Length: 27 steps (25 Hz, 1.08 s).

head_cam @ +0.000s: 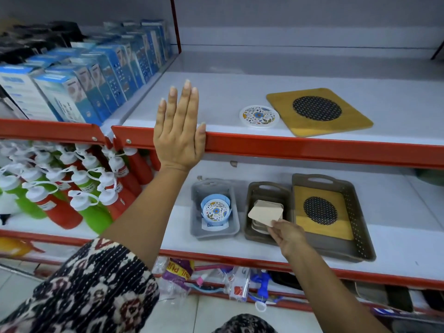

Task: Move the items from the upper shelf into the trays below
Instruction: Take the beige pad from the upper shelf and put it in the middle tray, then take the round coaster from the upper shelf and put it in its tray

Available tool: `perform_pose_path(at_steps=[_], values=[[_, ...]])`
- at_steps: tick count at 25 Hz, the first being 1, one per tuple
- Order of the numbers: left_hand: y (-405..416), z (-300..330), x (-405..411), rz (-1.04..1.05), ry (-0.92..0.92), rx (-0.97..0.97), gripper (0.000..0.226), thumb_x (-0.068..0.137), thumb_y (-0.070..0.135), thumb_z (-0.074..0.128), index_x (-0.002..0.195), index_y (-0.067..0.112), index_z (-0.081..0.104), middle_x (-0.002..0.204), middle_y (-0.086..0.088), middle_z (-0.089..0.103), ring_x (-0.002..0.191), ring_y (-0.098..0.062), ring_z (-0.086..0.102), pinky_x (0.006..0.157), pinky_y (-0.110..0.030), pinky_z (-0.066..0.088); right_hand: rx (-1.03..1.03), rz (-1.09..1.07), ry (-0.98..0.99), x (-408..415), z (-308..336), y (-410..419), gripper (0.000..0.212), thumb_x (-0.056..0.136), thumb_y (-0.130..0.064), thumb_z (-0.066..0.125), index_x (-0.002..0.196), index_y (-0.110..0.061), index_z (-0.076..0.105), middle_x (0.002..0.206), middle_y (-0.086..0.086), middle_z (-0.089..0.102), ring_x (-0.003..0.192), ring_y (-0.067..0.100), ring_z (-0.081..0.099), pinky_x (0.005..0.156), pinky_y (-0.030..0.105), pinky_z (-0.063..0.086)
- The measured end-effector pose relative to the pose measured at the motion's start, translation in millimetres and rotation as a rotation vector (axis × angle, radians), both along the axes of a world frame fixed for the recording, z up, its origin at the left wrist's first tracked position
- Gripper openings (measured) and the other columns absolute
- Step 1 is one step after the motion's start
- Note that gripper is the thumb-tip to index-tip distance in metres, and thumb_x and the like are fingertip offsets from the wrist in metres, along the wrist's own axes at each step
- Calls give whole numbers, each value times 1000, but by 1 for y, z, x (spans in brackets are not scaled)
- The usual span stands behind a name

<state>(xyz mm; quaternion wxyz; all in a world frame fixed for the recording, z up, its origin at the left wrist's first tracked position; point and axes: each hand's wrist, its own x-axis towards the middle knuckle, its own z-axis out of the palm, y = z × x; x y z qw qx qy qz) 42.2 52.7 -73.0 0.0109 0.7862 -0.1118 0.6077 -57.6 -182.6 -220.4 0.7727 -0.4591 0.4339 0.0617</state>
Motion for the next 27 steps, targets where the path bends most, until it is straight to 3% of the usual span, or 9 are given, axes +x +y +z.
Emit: perform_pose_path(at_steps=[3,6,8,14,16,19,22,27], values=[[-1,1,-1,15,-21,7,55,98,31,16,140,5,39,142,-12,48,145,-15,9,116,-37,21,41,-69,76,9,-4,7,41,87,16,51,127,10,48,136,23,53,123,33,54,94,33,50],[-1,2,-2,22,-32,23,56,97,31,15,137,4,42,140,-13,50,137,-27,31,116,-35,19,63,-82,92,13,-2,9,47,88,17,45,134,7,44,140,22,49,128,35,49,93,35,48],[-1,3,-3,20,-33,24,56,97,31,15,137,3,43,139,-13,51,134,-29,34,115,-37,23,82,-69,92,13,0,8,48,90,13,41,138,4,42,143,22,46,130,35,46,97,37,45],[-1,5,-4,23,1,21,55,97,30,17,139,4,40,141,-12,49,135,-28,33,117,-34,17,134,-20,25,-5,38,5,31,93,-1,47,123,-3,49,142,21,44,129,35,45,101,41,42],[-1,5,-6,20,27,13,54,97,30,18,140,5,38,143,-12,47,135,-28,33,118,-33,13,133,18,-9,-17,52,0,34,93,-6,50,126,-1,51,139,19,46,120,33,50,99,39,45],[-2,4,-8,9,51,9,53,97,29,21,142,5,37,144,-12,45,136,-29,32,118,-33,12,186,187,-144,-37,88,-4,18,93,-11,52,105,-3,63,111,13,64,90,23,62,85,33,52],[0,4,-9,15,81,8,53,96,28,24,142,5,36,145,-12,43,138,-28,30,119,-34,13,120,319,-322,-44,137,-5,16,92,-15,52,94,-8,66,86,7,68,79,17,64,71,26,56],[-2,3,-11,12,99,2,52,97,28,23,142,5,36,145,-11,43,143,-23,22,117,-39,21,-121,569,-682,-20,227,-2,18,92,-17,53,99,-8,67,84,6,68,72,15,65,66,23,56]])
